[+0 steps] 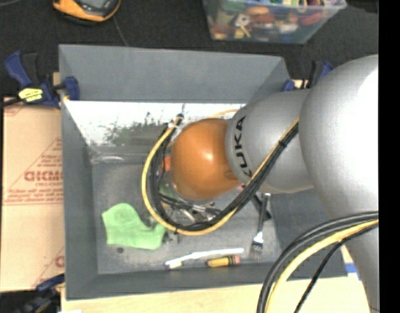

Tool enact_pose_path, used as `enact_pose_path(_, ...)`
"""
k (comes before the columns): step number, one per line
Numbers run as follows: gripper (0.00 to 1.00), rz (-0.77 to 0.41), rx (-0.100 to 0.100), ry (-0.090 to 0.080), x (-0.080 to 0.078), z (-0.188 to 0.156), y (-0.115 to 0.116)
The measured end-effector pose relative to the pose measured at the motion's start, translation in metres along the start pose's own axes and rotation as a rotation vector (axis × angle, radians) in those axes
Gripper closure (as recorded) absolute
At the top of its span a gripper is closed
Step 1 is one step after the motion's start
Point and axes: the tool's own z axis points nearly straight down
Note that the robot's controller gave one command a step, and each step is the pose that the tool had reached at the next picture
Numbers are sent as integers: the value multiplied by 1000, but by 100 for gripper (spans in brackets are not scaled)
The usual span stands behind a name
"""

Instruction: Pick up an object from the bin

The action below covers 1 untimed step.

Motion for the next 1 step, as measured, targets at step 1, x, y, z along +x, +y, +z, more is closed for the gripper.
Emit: enact_pose_path(1, 100, 1, 0, 0, 0, 0, 0)
